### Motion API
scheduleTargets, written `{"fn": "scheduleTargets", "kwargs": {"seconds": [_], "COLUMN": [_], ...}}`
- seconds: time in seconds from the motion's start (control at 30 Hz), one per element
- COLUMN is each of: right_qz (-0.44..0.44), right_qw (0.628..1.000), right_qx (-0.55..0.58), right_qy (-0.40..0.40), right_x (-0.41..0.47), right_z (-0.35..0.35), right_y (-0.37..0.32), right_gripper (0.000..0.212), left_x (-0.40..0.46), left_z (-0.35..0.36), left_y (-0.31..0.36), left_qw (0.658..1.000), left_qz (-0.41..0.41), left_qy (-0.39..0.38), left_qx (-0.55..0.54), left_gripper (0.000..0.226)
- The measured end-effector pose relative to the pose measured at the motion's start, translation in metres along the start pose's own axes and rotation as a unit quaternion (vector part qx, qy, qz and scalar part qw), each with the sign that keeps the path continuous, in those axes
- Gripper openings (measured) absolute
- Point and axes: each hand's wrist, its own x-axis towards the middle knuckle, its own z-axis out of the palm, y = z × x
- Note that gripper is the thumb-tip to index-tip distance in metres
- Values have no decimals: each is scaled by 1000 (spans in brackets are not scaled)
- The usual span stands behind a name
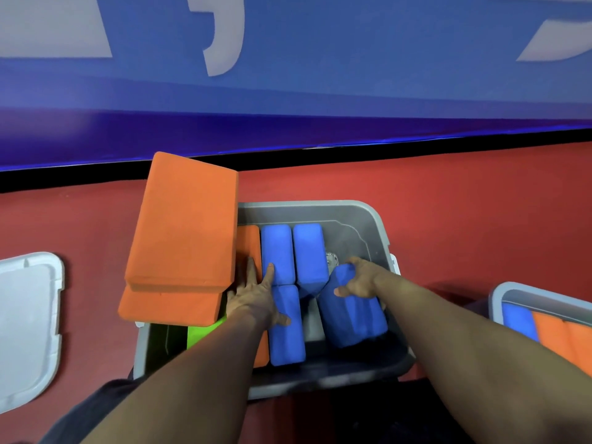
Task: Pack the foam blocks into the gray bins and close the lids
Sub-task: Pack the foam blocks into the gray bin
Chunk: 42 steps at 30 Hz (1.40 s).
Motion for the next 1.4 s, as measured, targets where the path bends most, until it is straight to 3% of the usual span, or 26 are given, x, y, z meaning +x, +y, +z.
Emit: {"fn": "scheduleTargets", "kwargs": {"seconds": [0.4,0.6,0.67,0.73,0.8,0.87,0.93,1.0,1.1,1.17,1.27,1.4], "right_qz": [-8,-13,-29,-51,-67,-75,-76,-64,-52,-49,-37,-25], "right_qw": [998,999,997,997,997,996,995,990,981,975,964,950], "right_qx": [-59,39,63,60,29,23,56,124,187,214,263,309], "right_qy": [23,12,17,25,36,50,44,16,-12,-20,-18,-20], "right_x": [-70,-103,-113,-117,-117,-114,-110,-107,-104,-100,-91,-68], "right_z": [-22,-32,-31,-23,-11,1,9,14,15,15,17,29], "right_y": [-37,-38,-39,-42,-46,-49,-49,-45,-37,-31,-24,-15], "right_gripper": [98,98,88,78,85,95,91,74,57,61,66,76], "left_x": [-27,-38,-40,-45,-49,-57,-67,-73,-69,-62,-51,-39], "left_z": [-7,-17,-19,-24,-28,-31,-34,-35,-29,-23,-11,0], "left_y": [1,2,2,5,8,13,20,25,27,27,27,31], "left_qw": [998,991,980,962,935,886,820,791,805,824,844,835], "left_qz": [13,37,45,48,33,12,-5,-9,-2,9,25,23], "left_qy": [42,44,50,53,38,-16,-108,-167,-167,-150,-114,-99], "left_qx": [-36,-122,-188,-264,-351,-464,-563,-588,-569,-547,-524,-541], "left_gripper": [125,117,111,97,77,57,57,67,67,62,38,30]}}
